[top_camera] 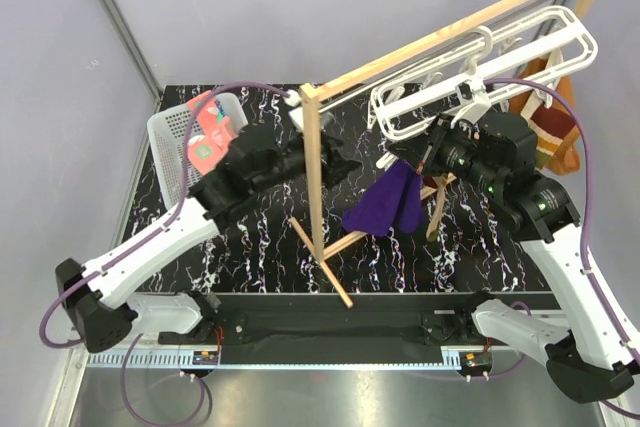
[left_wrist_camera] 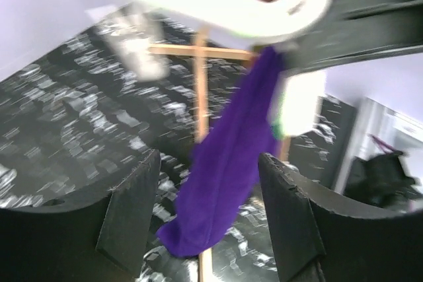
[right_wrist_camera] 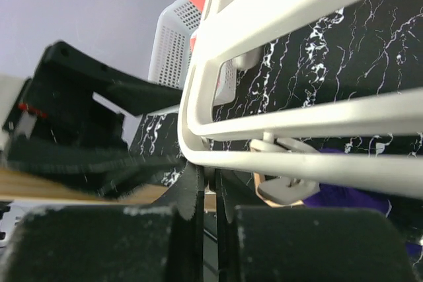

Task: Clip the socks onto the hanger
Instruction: Open the clamp at the hanger, then move the clothesline to the center of the board.

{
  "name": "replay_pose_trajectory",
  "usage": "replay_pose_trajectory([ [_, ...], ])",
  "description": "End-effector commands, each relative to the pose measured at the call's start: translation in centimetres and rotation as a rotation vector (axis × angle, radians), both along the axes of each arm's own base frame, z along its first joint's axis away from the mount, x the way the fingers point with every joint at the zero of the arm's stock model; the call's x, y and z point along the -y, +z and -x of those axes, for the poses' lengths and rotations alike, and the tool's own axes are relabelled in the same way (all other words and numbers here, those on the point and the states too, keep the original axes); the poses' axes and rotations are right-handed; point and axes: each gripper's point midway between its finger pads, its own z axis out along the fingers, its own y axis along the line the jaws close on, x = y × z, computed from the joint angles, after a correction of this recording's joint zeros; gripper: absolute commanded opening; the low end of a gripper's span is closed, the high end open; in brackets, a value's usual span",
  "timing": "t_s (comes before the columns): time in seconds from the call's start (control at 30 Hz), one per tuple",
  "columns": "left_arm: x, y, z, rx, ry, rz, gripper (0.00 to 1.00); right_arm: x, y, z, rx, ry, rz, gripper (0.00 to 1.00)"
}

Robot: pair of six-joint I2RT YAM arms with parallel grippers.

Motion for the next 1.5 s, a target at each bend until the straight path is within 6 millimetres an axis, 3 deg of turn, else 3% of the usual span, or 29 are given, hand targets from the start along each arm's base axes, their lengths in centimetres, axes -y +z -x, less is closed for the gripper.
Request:
replay_pose_trajectory([
  [0.0, -4.7, 0.9, -1.8, -0.012, 0.141, 0.037, 0.65, 0.7, -0.2, -0.2, 0.019, -0.036, 0.025, 0.0],
  [0.07, -7.1, -0.4, -2.6, -0.053, 0.198, 0.035, 0.67, 0.7, -0.4, -0.3, 0.023, -0.039, 0.028, 0.0],
  [0.23, -6.7, -1.4, -2.5, -0.105, 0.166, 0.027, 0.66, 0.6, -0.2, -0.4, 0.048, -0.032, 0.026, 0.0],
  [0.33, -7.9, -2.0, -4.1, -0.158, 0.297, 0.036, 0.56, 0.6, -0.3, -0.4, 0.048, -0.027, 0.033, 0.0],
  [0.37, -9.3, -2.2, -5.3, -0.167, 0.412, 0.041, 0.45, 0.6, -0.1, -0.2, 0.053, -0.025, 0.032, 0.0],
  [0.47, -12.5, -3.0, -6.3, -0.232, 0.618, 0.03, 0.27, 0.7, -0.2, -0.1, 0.056, -0.023, 0.033, 0.0],
  [0.5, -13.4, -3.8, -5.9, -0.287, 0.665, 0.012, 0.18, 0.7, -0.2, 0.0, 0.056, -0.022, 0.033, 0.0],
  [0.57, -15.0, -4.9, -5.6, -0.32, 0.742, -0.024, 0.12, 0.6, -0.3, 0.1, 0.057, -0.012, 0.035, 0.0],
  [0.6, -16.0, -6.1, -4.8, -0.376, 0.783, -0.046, 0.03, 0.6, -0.3, 0.1, 0.057, -0.012, 0.033, 0.0],
  [0.73, -16.8, -10.1, -1.7, -0.492, 0.747, -0.124, 0.0, 0.6, -0.2, 0.2, 0.063, -0.009, 0.033, 0.0],
  [0.8, -16.6, -10.9, 0.4, -0.558, 0.708, -0.111, 0.0, 0.6, -0.2, 0.3, 0.066, -0.007, 0.032, 0.0],
  [0.9, -14.7, -12.2, 3.7, -0.621, 0.647, -0.112, 0.0, 0.6, -0.2, 0.2, 0.068, -0.006, 0.029, 0.0],
  [1.0, -11.4, -13.3, 7.0, -0.669, 0.545, -0.149, 0.0, 0.5, 0.0, 0.3, 0.073, -0.002, 0.02, 0.0],
  [1.33, -7.7, -12.1, 5.5, -0.598, 0.5, -0.145, 0.0, 0.9, -0.1, 1.0, 0.077, -0.003, 0.016, 0.0],
  [1.47, -4.4, -11.7, 5.1, -0.606, 0.42, -0.124, 0.0, 1.1, -0.1, 1.2, 0.076, -0.005, 0.022, 0.0],
])
